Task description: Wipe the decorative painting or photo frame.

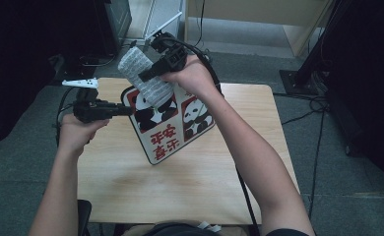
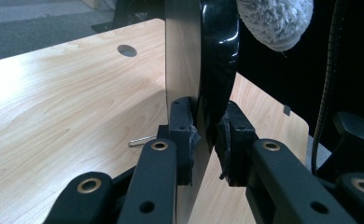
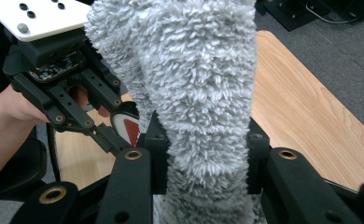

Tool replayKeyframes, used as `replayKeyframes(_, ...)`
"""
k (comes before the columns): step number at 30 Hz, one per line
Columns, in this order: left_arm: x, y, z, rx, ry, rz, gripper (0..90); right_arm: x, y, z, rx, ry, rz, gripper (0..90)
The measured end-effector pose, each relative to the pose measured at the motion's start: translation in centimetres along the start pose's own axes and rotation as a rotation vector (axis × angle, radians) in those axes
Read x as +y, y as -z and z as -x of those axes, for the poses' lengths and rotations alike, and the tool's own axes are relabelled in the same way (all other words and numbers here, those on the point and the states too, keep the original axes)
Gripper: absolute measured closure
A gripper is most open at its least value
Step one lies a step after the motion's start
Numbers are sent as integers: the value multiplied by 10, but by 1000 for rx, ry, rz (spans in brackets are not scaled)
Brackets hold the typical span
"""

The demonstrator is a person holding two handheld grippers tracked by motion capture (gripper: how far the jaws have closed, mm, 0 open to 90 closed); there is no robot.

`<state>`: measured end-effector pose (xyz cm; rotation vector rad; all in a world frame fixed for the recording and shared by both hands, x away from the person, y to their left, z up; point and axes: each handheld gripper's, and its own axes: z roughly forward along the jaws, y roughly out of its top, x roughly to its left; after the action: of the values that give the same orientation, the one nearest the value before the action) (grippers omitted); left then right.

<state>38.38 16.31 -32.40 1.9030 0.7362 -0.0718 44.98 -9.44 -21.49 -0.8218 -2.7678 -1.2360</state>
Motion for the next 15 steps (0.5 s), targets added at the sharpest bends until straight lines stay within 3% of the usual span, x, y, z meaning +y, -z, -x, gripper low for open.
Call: replayKeyframes(15,0,0,0,0,-2,-2,778,-5,8,16,-1,-28,9,652)
